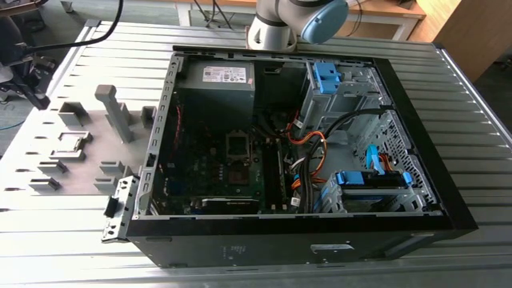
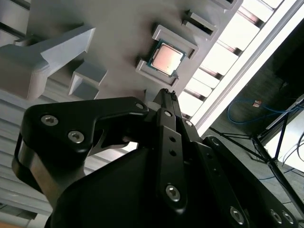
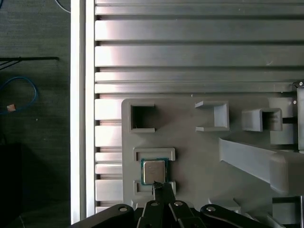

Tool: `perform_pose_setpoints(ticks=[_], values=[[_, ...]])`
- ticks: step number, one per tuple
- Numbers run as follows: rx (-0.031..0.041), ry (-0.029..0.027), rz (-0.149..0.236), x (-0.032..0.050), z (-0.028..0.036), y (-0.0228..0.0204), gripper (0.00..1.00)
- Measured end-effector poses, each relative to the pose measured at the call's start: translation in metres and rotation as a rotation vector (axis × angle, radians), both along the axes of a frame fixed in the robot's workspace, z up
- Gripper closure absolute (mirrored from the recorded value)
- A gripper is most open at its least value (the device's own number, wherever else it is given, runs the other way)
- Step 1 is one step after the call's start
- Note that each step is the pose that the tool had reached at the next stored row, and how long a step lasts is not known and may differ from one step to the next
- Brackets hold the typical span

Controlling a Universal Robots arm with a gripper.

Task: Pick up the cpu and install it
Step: 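Pick up the cpu and move it towards the insertion slot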

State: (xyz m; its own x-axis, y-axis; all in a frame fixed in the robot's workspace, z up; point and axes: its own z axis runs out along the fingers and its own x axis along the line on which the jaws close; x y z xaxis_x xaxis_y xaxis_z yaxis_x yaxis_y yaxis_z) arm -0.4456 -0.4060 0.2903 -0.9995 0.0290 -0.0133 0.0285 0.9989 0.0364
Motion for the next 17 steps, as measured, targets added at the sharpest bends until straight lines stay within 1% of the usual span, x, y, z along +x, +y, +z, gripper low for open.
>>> perform_pose_setpoints(ticks=[2,6,11,15,17], values=[[-0.0001,0.0002,0.000,-0.0012,-0.0019,0.0000,0.89],[-0.0001,0.0002,0.000,-0.0016,-0.0021,0.0000,0.89],[-0.0007,-0.0037,-0.001,-0.0030,-0.0035,0.0000,0.89],[-0.0045,-0.0041,-0.012,-0.0035,-0.0054,0.0000,0.89],[-0.0054,-0.0061,-0.018,-0.0039,-0.0065,0.0000,0.89]])
